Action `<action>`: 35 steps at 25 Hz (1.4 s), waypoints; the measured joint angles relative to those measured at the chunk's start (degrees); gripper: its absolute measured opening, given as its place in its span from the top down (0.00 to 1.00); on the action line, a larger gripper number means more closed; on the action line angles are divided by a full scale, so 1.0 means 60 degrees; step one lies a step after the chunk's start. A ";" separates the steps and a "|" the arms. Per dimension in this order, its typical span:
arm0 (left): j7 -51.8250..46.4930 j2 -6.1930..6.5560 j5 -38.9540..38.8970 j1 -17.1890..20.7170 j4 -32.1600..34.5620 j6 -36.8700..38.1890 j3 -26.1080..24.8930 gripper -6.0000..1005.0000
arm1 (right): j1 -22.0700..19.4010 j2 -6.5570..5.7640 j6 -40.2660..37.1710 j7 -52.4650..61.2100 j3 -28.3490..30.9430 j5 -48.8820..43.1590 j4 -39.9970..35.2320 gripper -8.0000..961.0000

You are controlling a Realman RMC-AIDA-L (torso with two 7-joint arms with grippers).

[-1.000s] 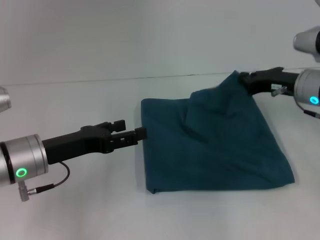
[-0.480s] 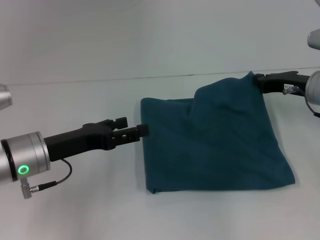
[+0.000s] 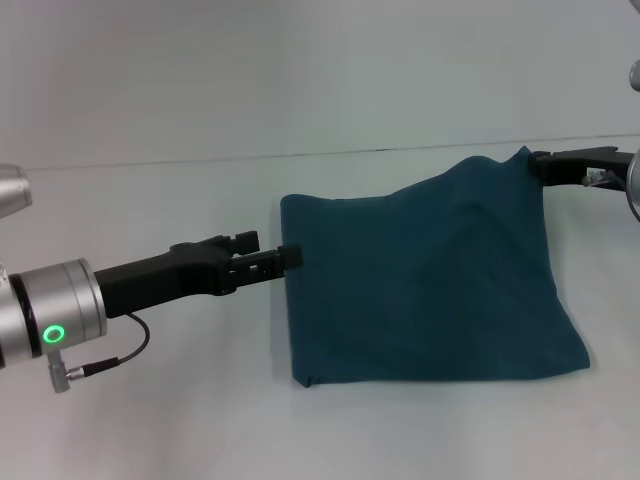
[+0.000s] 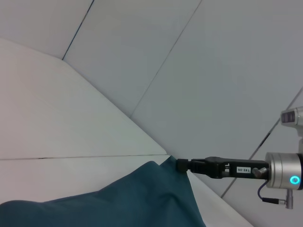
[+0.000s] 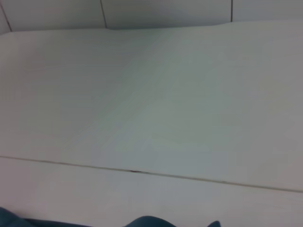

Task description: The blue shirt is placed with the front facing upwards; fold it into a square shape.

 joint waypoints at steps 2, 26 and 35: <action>0.0000 0.0000 -0.0001 -0.0005 0.0000 0.0000 0.0001 0.07 | 0.0023 -0.0027 0.0012 0.0072 -0.0037 -0.0003 0.0072 0.96; -0.0506 0.0025 0.0130 -0.0183 -0.0697 -0.0150 0.0141 0.08 | -0.0176 0.0056 0.0584 0.0259 0.0247 0.0070 0.0097 0.54; -0.1907 0.0010 0.0383 -0.0417 -0.1033 -0.0825 0.1210 0.08 | -0.0261 0.0056 -0.0509 0.0278 0.0347 0.0081 -0.0539 0.27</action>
